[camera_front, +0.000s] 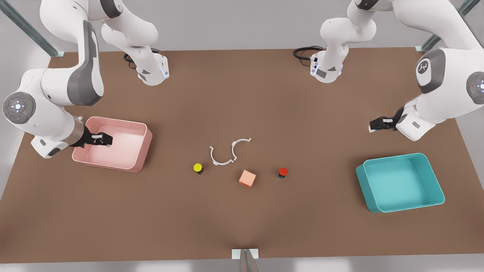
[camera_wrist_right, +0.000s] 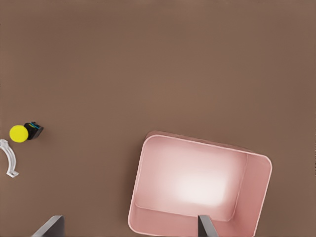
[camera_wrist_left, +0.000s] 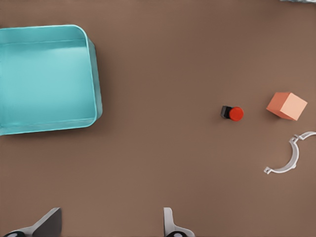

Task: Place the red button in the blue storage box with the left arm, and place the yellow button in the pink storage box with the right arm

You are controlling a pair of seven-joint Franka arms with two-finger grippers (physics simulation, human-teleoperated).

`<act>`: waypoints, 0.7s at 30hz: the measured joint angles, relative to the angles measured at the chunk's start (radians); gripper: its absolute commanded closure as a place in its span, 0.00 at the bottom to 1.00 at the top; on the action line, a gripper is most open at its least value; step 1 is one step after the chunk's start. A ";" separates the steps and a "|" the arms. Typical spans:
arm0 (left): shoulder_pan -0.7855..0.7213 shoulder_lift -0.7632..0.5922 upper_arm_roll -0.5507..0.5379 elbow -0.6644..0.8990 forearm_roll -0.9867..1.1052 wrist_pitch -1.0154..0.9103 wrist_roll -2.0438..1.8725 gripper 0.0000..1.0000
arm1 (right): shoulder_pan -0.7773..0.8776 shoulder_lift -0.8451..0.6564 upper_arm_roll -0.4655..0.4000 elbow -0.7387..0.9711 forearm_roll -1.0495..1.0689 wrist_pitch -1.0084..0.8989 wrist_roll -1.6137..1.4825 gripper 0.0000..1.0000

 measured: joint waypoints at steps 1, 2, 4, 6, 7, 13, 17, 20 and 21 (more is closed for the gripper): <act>0.002 0.004 0.000 0.000 0.003 0.021 0.000 0.00 | 0.001 0.000 0.000 0.005 -0.005 0.015 -0.007 0.00; 0.005 0.015 -0.004 0.002 0.005 0.039 -0.001 0.00 | 0.001 0.001 0.002 0.012 -0.009 0.027 -0.011 0.00; -0.075 0.096 -0.025 0.003 0.009 0.078 -0.002 0.00 | 0.000 -0.005 0.004 0.028 -0.017 0.046 -0.015 0.00; -0.213 0.198 -0.032 0.000 0.010 0.158 -0.009 0.00 | -0.047 -0.033 0.009 0.027 -0.017 0.061 -0.018 0.00; -0.267 0.251 -0.033 -0.002 0.015 0.210 -0.018 0.00 | -0.070 -0.038 0.012 0.020 -0.013 0.068 -0.020 0.00; -0.375 0.467 -0.035 -0.018 0.038 0.518 -0.070 0.00 | -0.048 -0.009 0.025 0.008 -0.006 0.090 -0.026 0.00; -0.416 0.500 -0.035 -0.051 0.038 0.638 -0.109 0.00 | -0.046 0.021 0.033 0.009 0.010 0.101 -0.029 0.00; -0.434 0.497 -0.034 -0.148 0.039 0.717 -0.133 0.00 | 0.040 0.077 0.040 0.010 0.017 0.139 -0.030 0.00; -0.439 0.483 -0.034 -0.190 0.039 0.747 -0.141 0.00 | 0.076 0.100 0.041 0.010 0.018 0.154 -0.027 0.00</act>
